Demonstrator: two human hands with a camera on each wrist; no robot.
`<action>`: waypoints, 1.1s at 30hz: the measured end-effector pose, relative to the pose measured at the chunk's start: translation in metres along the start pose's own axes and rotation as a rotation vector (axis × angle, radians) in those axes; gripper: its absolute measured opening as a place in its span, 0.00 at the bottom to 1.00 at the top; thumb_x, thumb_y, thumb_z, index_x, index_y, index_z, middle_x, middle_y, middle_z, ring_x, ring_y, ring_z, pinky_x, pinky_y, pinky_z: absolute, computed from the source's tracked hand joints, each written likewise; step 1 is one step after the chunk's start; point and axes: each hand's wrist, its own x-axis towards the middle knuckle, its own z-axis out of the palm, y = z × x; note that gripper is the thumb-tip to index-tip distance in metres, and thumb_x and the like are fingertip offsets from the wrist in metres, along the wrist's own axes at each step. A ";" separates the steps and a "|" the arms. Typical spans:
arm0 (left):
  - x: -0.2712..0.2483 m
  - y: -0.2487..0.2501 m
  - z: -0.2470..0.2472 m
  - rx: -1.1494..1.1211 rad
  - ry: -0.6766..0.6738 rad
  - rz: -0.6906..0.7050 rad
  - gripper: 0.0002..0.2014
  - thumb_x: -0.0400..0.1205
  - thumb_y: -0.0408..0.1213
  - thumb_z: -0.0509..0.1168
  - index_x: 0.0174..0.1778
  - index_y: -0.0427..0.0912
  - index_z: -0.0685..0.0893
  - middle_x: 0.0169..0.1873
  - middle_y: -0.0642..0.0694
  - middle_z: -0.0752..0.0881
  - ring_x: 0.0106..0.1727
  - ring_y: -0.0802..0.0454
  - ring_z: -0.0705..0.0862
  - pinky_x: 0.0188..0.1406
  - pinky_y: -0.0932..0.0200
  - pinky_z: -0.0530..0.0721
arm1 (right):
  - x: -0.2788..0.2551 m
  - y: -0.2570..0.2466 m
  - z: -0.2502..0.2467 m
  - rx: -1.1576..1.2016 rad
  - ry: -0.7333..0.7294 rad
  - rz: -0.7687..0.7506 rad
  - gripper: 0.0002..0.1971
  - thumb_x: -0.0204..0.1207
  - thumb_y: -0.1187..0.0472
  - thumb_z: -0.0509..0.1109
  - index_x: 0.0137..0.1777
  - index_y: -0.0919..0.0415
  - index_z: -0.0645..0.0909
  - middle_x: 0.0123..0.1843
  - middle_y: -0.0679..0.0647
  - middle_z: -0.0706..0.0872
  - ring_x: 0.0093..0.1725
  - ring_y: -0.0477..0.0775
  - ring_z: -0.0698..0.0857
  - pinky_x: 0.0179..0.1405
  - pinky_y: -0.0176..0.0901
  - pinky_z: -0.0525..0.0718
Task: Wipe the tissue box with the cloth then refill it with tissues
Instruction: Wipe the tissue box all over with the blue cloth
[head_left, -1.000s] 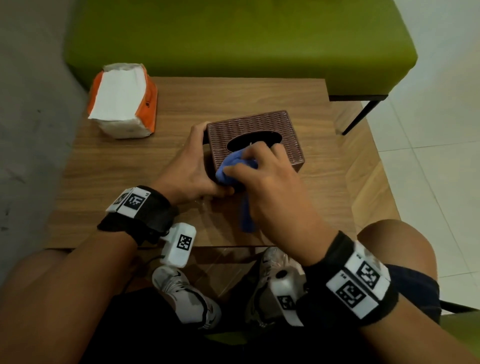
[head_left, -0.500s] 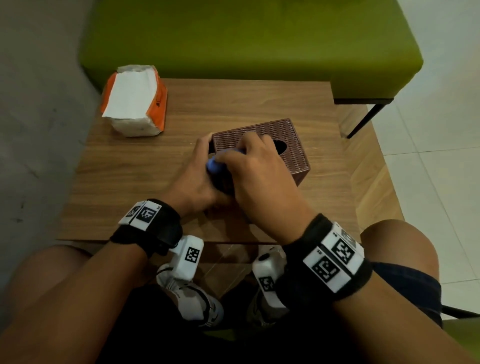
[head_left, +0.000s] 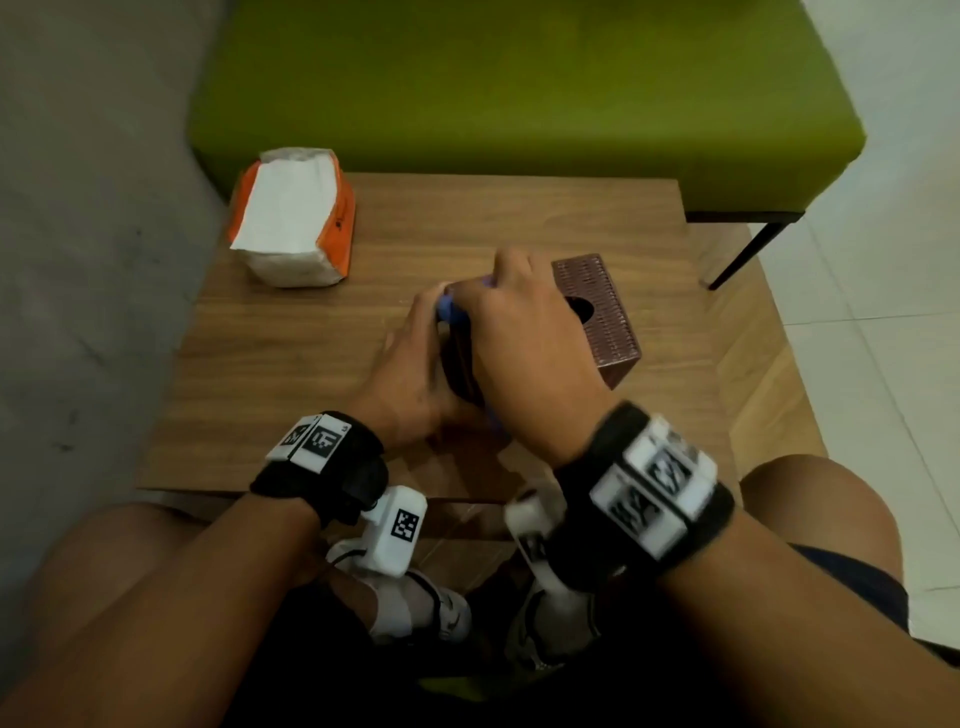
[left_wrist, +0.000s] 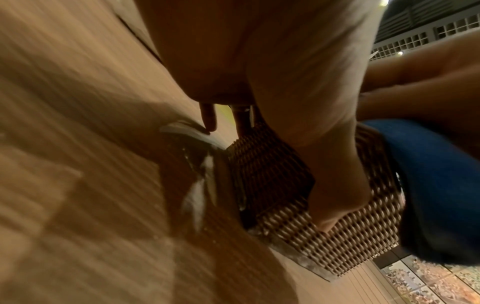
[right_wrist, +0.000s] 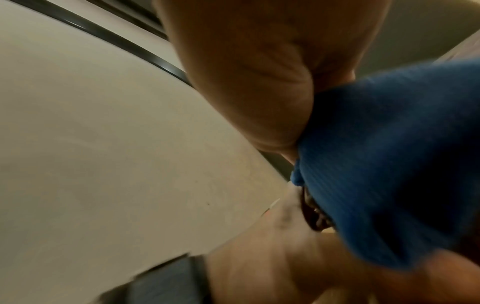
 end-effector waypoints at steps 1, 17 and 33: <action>0.000 0.000 0.000 0.000 -0.004 0.010 0.62 0.60 0.59 0.89 0.86 0.68 0.58 0.75 0.55 0.81 0.74 0.45 0.85 0.68 0.27 0.87 | -0.016 0.000 0.000 -0.007 -0.004 -0.020 0.12 0.85 0.65 0.69 0.66 0.59 0.86 0.64 0.61 0.76 0.65 0.63 0.75 0.48 0.47 0.68; 0.005 -0.009 0.001 0.134 -0.014 -0.004 0.68 0.54 0.63 0.90 0.87 0.68 0.55 0.81 0.61 0.74 0.85 0.47 0.73 0.84 0.30 0.74 | 0.015 0.081 -0.034 -0.150 0.090 0.214 0.12 0.89 0.63 0.64 0.60 0.60 0.89 0.56 0.60 0.75 0.67 0.69 0.77 0.50 0.53 0.69; 0.009 -0.012 0.002 0.097 -0.021 0.016 0.69 0.54 0.62 0.91 0.86 0.72 0.54 0.80 0.64 0.74 0.85 0.47 0.73 0.83 0.31 0.76 | 0.013 0.085 -0.036 -0.137 0.047 0.220 0.14 0.87 0.64 0.63 0.60 0.55 0.90 0.54 0.58 0.73 0.63 0.66 0.76 0.49 0.49 0.68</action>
